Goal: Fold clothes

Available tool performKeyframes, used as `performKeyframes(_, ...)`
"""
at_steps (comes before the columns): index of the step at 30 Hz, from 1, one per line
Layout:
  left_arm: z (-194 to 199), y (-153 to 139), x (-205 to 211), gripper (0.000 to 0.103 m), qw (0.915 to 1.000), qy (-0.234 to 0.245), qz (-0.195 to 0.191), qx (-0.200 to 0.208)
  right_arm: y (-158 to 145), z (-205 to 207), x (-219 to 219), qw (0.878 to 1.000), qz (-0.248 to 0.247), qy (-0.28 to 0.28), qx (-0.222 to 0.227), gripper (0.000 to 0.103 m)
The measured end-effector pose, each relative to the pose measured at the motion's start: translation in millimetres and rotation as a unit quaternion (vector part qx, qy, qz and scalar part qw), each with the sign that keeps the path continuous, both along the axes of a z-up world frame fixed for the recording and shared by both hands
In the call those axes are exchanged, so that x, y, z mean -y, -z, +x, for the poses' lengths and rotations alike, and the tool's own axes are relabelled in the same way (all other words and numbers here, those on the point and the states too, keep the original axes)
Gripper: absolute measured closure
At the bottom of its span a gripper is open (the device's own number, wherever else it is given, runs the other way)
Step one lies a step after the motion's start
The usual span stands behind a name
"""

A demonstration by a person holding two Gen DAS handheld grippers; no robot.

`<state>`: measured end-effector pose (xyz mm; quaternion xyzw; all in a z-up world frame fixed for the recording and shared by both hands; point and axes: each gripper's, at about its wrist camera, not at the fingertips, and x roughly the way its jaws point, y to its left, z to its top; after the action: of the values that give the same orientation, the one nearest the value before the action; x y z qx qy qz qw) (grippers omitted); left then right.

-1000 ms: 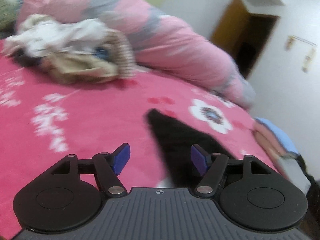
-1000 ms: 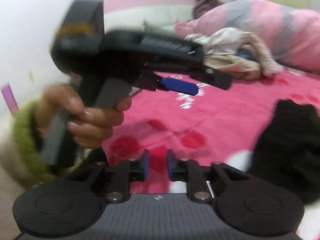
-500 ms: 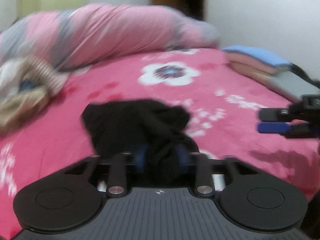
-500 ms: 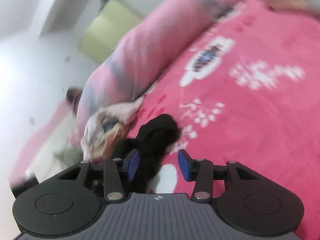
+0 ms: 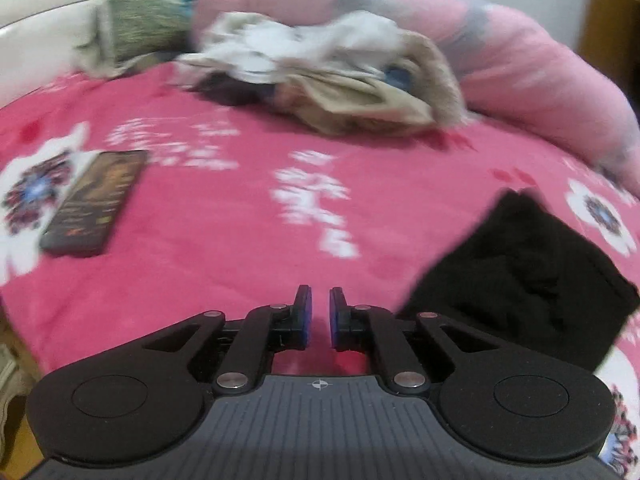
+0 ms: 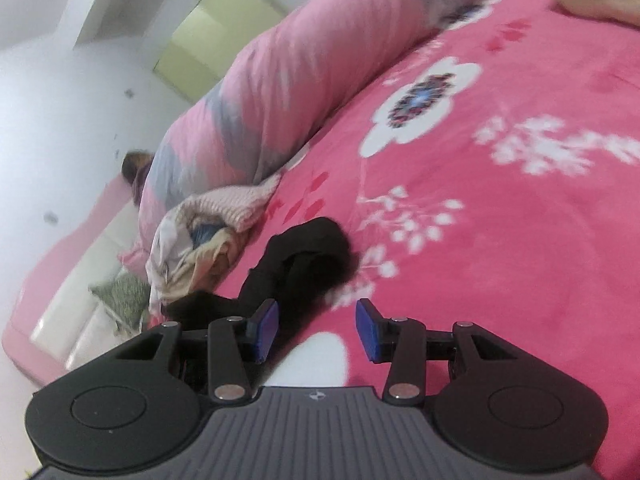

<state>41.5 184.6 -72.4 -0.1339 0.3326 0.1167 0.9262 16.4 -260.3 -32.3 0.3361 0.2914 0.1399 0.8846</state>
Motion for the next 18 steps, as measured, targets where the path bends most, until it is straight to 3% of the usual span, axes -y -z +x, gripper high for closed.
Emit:
performKeyframes(3, -16.3, -9.1, -17.8, 0.082, 0.9987, -0.006, -0.03, 0.042, -10.3, 18.4, -24.4, 0.999, -0.041, -0.022, 0.012, 0.057)
performKeyframes(5, -20.2, -16.5, -10.4, 0.07, 0.997, 0.035, -0.03, 0.062, -13.7, 33.9, -39.3, 0.997, -0.064, -0.036, 0.017, 0.057)
performKeyframes(7, -20.7, -21.4, -0.3, 0.049, 0.9934, 0.081, -0.033, 0.074, -15.3, 51.9, -55.1, 0.995, -0.089, -0.047, 0.016, 0.057)
performKeyframes(10, -16.6, -19.8, 22.0, 0.028, 0.9832, 0.16, -0.038, 0.079, -13.5, 76.5, -81.2, 0.988, -0.139, -0.065, 0.02, 0.057)
performKeyframes(11, -13.7, -17.7, 30.8, 0.026, 0.9794, 0.182, -0.038, 0.079, -10.9, 83.9, -90.2, 0.984, -0.16, -0.075, 0.017, 0.059)
performKeyframes(13, -8.0, -14.3, 46.3, 0.026, 0.9762, 0.202, -0.029, 0.074, -3.6, 95.5, -107.5, 0.975, -0.202, -0.091, 0.002, 0.081)
performKeyframes(14, -5.0, -11.9, 53.3, 0.026, 0.9755, 0.207, -0.023, 0.071, -0.8, 96.4, -112.0, 0.973, -0.209, -0.099, -0.004, 0.098)
performKeyframes(18, 4.6, -5.2, 72.2, 0.027, 0.9734, 0.22, -0.01, 0.063, -13.2, 64.6, -104.6, 0.98, -0.139, -0.136, 0.032, 0.099)
